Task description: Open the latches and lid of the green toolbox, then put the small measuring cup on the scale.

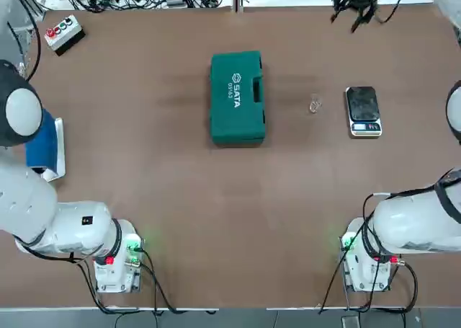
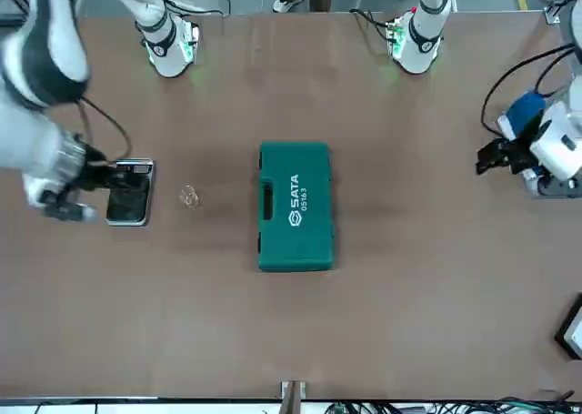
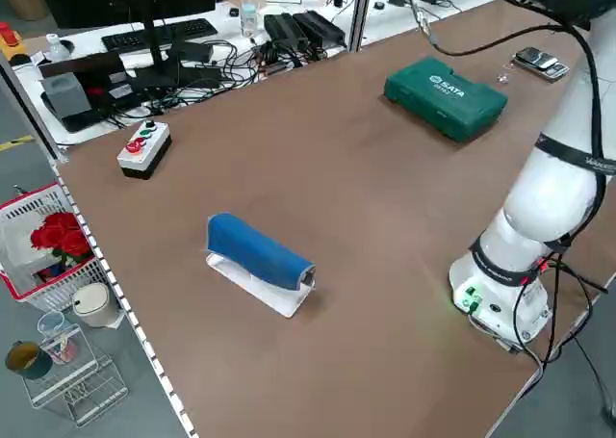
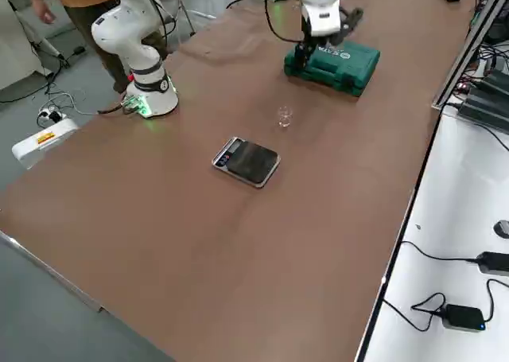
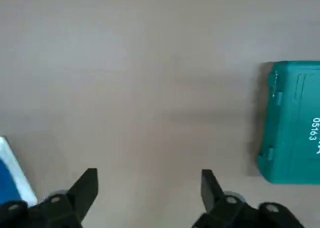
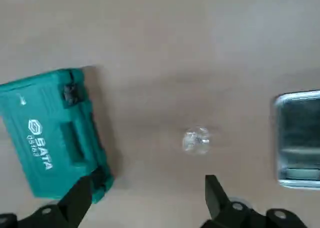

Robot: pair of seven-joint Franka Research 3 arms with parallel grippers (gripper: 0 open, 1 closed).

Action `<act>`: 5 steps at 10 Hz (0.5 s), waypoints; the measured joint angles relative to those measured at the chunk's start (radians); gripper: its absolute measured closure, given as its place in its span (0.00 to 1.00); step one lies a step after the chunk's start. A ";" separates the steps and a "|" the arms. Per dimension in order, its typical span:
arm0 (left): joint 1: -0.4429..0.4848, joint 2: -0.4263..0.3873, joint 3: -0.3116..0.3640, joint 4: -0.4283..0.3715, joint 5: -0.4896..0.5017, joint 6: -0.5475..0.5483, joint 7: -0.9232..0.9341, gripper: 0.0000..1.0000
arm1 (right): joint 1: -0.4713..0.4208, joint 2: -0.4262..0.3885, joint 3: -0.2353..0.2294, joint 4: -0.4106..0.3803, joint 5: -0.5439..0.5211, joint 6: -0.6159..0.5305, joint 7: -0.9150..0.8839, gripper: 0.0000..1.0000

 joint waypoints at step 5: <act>-0.001 0.006 -0.055 -0.208 -0.139 0.203 -0.041 0.73 | 0.005 0.073 0.076 -0.197 0.517 0.220 -0.378 0.00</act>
